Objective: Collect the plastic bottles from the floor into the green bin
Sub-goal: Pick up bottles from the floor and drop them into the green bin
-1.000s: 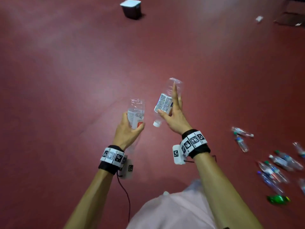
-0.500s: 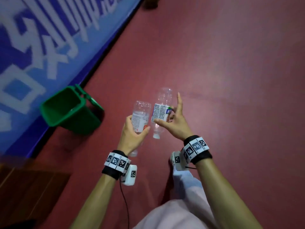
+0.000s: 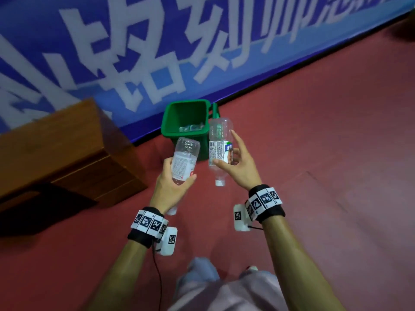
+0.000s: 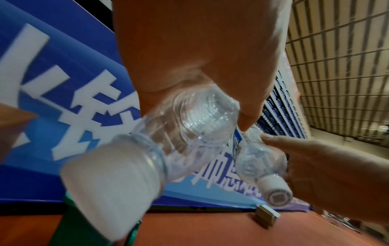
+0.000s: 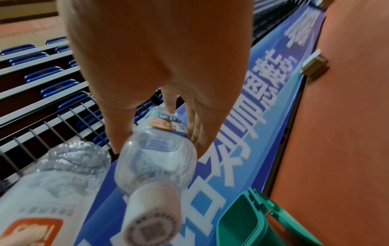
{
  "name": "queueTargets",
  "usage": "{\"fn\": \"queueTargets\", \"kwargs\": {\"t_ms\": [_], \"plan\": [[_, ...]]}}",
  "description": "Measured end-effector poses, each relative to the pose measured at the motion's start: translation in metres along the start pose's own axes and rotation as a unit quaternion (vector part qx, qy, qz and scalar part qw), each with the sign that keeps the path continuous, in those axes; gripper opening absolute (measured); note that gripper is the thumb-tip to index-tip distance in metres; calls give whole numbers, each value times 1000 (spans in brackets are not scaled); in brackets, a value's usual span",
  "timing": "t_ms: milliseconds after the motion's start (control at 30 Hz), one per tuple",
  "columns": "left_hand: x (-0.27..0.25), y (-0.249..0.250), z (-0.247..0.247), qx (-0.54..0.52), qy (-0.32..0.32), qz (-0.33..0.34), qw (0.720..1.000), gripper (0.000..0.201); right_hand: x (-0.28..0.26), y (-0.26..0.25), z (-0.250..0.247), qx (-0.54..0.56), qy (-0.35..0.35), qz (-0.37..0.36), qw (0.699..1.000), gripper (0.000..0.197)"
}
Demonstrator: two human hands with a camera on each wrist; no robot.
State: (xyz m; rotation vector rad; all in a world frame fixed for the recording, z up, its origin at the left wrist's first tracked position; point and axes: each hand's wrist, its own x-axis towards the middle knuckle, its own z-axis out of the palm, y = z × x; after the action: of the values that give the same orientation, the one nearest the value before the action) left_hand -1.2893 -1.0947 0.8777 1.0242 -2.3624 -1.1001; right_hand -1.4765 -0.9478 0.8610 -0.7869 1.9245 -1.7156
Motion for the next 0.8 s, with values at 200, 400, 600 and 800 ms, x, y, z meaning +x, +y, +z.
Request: {"fn": "queueTargets", "kwargs": {"t_ms": [200, 400, 600, 800], "plan": [[49, -15, -1, -3, 36, -49, 998, 66, 79, 17, 29, 19, -53, -3, 998, 105], [145, -10, 22, -24, 0, -36, 999, 65, 167, 34, 17, -6, -39, 14, 999, 107], [301, 8, 57, -34, -86, 11, 996, 64, 290, 36, -25, -19, 50, 24, 998, 100], [442, 20, 76, -24, -140, 35, 989, 66, 382, 49, -47, -38, 159, 50, 985, 91]]}}
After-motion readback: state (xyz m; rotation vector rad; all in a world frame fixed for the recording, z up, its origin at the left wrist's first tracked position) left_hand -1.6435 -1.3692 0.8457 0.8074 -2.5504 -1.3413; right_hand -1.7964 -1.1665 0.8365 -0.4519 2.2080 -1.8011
